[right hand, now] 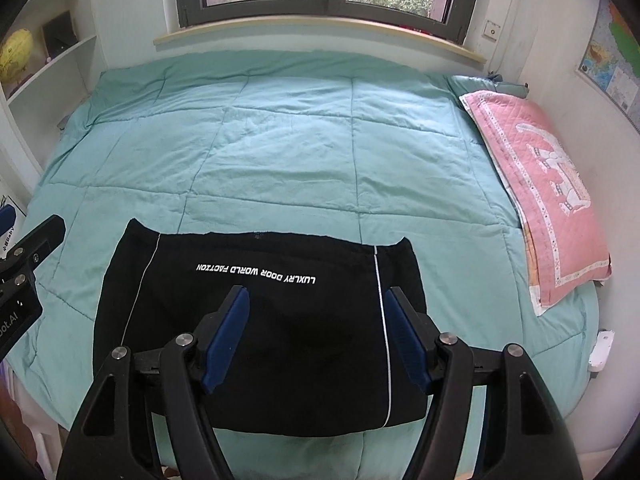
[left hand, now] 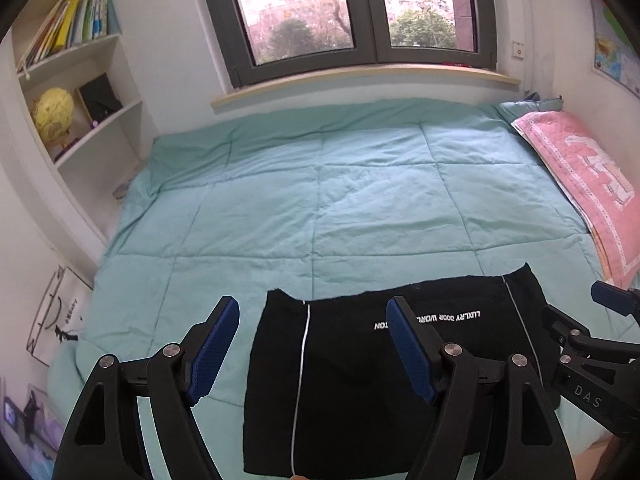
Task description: Fold large clothes
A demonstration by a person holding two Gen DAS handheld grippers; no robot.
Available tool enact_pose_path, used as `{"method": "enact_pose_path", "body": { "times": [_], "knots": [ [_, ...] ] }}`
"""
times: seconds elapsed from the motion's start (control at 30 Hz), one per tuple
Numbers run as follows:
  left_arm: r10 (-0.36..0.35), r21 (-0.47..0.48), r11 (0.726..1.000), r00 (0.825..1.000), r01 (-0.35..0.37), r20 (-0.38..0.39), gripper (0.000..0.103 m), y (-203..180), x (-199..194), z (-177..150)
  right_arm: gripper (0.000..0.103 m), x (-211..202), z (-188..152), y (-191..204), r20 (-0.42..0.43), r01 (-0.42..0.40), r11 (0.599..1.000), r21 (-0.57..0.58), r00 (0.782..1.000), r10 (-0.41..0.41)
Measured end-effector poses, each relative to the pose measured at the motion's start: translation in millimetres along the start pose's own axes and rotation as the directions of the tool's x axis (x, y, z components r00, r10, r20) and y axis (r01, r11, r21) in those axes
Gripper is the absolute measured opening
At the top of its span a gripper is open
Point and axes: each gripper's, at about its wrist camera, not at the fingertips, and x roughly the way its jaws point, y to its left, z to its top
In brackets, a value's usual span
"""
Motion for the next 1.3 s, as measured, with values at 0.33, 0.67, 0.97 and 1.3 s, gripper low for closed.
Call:
{"method": "enact_pose_path", "body": {
  "times": [0.33, 0.67, 0.97, 1.3],
  "knots": [
    [0.010, -0.016, 1.000, 0.999, -0.010, -0.036, 0.077, 3.4, 7.6, -5.2, 0.072, 6.2, -2.4, 0.2, -0.018, 0.000, 1.000, -0.008, 1.000, 0.000],
    [0.064, 0.004, 0.998, 0.996, -0.064, -0.060, 0.077, -1.2, 12.4, -4.3, 0.072, 15.4, -1.8, 2.5, -0.034, -0.005, 1.000, -0.018, 0.999, 0.005],
    [0.045, 0.003, 0.999, 0.995, -0.044, -0.087, 0.077, -2.3, 19.5, -3.5, 0.072, 20.4, -0.1, -0.7, -0.049, -0.017, 1.000, -0.004, 0.999, 0.017],
    [0.020, -0.007, 1.000, 0.993, -0.021, -0.113, 0.077, -0.9, 28.8, -1.0, 0.072, 24.4, -0.2, -2.3, -0.060, -0.023, 1.000, 0.001, 0.998, 0.023]
  ]
}}
